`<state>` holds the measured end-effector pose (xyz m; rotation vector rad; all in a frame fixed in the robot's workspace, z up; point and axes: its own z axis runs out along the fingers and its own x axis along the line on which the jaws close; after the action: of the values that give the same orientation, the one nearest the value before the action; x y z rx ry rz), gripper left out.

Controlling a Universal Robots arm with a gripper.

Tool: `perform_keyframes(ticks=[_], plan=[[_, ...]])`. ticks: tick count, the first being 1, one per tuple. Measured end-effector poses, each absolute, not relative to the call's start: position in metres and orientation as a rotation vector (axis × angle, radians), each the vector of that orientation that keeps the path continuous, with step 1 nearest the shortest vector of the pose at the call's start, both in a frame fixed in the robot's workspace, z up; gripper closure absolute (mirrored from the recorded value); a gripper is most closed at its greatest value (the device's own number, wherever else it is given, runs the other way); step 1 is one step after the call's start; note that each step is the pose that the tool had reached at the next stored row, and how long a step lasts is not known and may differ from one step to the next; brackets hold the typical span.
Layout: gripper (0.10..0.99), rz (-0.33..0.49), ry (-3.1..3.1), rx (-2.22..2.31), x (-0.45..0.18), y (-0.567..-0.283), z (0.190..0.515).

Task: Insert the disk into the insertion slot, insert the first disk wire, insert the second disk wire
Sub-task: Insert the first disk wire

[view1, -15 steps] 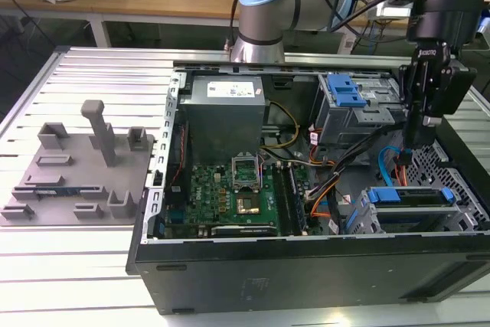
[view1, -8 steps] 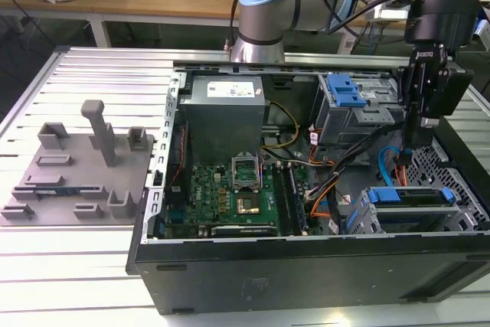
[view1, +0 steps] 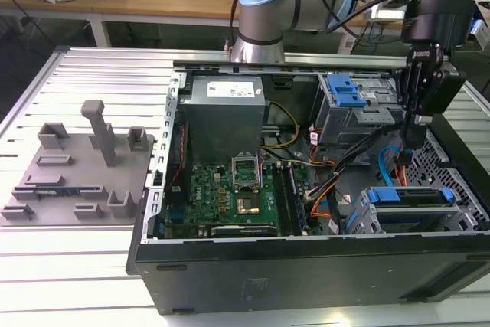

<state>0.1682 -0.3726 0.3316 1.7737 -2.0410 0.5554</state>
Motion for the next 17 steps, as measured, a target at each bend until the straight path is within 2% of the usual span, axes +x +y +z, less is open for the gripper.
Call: perform_keyframes(ticks=[17], plan=[[0.851,0.586,-2.019,1.757,0.1696,-0.3681,0.3281]])
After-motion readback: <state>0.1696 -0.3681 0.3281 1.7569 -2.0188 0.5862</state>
